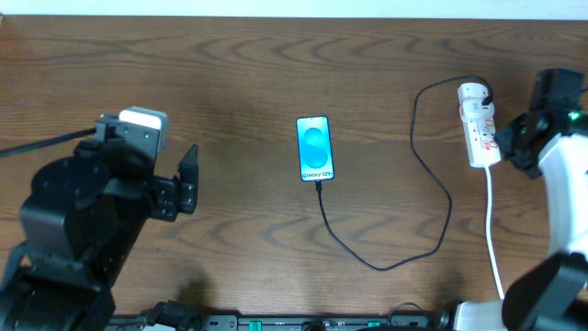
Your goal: Plug charger to phone and switch on socket
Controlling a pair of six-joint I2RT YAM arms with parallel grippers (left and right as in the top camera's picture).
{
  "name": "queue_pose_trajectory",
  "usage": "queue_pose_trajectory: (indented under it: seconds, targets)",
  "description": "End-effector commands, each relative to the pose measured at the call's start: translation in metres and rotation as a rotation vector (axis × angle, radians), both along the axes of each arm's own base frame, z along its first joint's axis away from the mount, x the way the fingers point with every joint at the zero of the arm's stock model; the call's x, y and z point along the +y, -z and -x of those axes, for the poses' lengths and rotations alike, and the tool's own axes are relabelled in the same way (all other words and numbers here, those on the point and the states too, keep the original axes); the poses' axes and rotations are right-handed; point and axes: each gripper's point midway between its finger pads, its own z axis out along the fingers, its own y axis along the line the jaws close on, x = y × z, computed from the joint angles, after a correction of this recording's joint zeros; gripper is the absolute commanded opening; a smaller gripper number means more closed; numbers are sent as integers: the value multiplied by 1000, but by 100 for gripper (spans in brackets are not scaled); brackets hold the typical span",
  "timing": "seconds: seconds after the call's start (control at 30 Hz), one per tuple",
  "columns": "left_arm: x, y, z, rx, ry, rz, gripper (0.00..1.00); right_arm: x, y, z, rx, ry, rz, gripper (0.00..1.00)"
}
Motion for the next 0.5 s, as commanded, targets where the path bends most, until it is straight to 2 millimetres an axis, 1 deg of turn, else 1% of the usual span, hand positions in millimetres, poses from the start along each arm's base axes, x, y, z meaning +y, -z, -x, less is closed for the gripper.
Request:
queue_pose_trajectory:
  seconds: [0.0, 0.03, 0.07, 0.1, 0.17, 0.23, 0.3, 0.37, 0.43, 0.47]
  targets:
    - [5, -5, 9, -21, -7, -13, 91, -15, -4, -20, -31, -31, -72, 1]
    - [5, -4, 11, -19, -7, -14, 91, -21, -2, -27, -32, -21, -93, 1]
    - [6, -5, 12, -21, -7, -14, 91, -23, 0, -33, -38, -21, -113, 1]
    - [6, -6, 14, -26, -7, -12, 91, -23, 4, -47, -54, -37, -156, 1]
    - [7, -7, 17, -31, -7, -11, 91, -22, 8, -61, -61, -59, -191, 1]
    - [9, -6, 24, -28, -9, -12, 91, -23, 15, -78, -60, -72, -216, 1]
    - [15, -3, 31, -20, -30, -14, 91, -26, 22, -87, -50, -72, -221, 1]
    - [26, -1, 40, -13, -72, -16, 91, -29, 29, -95, -45, -73, -228, 1]
    - [34, 1, 49, -9, -107, -17, 91, -30, 35, -100, -40, -73, -235, 1]
    - [40, 3, 57, -6, -134, -17, 91, -30, 39, -103, -42, -75, -239, 1]
